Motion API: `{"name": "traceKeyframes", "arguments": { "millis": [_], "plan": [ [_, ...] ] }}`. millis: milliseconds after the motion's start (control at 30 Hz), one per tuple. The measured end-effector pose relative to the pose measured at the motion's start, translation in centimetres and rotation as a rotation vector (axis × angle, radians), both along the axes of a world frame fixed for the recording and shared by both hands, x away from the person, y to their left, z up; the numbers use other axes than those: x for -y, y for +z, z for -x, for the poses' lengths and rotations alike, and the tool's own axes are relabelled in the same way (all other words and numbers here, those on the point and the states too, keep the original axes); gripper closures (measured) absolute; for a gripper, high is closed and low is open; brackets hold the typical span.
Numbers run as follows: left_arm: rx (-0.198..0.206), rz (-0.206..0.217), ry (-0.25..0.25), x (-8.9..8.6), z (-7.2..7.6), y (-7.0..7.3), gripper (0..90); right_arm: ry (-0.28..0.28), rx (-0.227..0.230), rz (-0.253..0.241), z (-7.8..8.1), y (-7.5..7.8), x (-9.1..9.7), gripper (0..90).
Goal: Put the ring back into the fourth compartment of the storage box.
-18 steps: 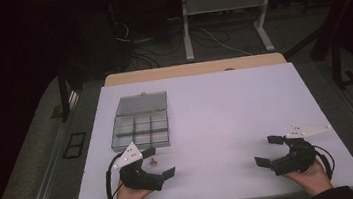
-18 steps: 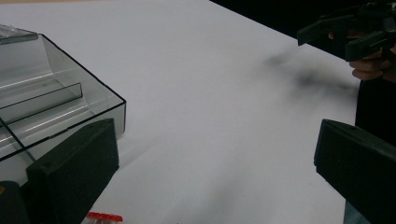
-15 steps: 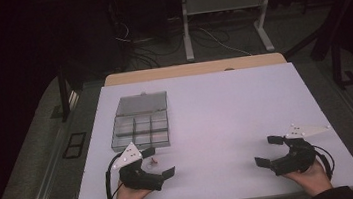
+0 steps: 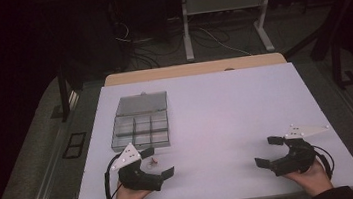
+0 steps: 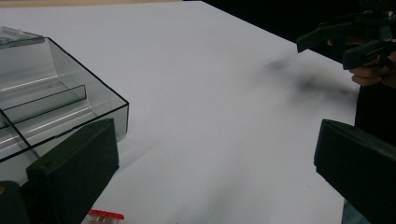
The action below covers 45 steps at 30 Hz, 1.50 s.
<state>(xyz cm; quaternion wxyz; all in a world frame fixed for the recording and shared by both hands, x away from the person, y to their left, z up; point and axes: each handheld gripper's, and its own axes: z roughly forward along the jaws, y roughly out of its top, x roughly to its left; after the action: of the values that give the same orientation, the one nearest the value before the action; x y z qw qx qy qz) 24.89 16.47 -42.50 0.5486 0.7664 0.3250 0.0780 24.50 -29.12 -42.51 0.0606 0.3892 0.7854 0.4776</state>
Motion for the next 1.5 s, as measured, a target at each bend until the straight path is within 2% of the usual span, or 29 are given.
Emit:
{"name": "traceKeyframes", "arguments": {
  "millis": [133,500,933,1133,1500],
  "plan": [
    [-0.002,-0.005,-0.007,0.1,0.1,0.0,0.0,0.008,0.001,0.017,0.0,-0.1,-0.2,0.0],
    [-0.012,-0.037,-0.029,0.5,0.3,0.6,0.0,0.006,-0.001,0.018,0.1,-0.1,-0.1,0.0],
    [-0.030,-0.126,-0.065,0.4,-0.1,1.9,0.0,-0.011,-0.004,0.007,0.2,0.0,0.3,0.0],
    [-0.047,-0.164,-0.060,-0.2,-0.6,2.4,0.0,-0.011,-0.004,0.009,0.2,0.0,0.3,0.0],
    [-0.086,-0.205,-0.023,-1.9,-1.8,2.5,0.0,-0.014,0.003,0.014,0.2,0.0,0.4,0.0]
  ]
}}
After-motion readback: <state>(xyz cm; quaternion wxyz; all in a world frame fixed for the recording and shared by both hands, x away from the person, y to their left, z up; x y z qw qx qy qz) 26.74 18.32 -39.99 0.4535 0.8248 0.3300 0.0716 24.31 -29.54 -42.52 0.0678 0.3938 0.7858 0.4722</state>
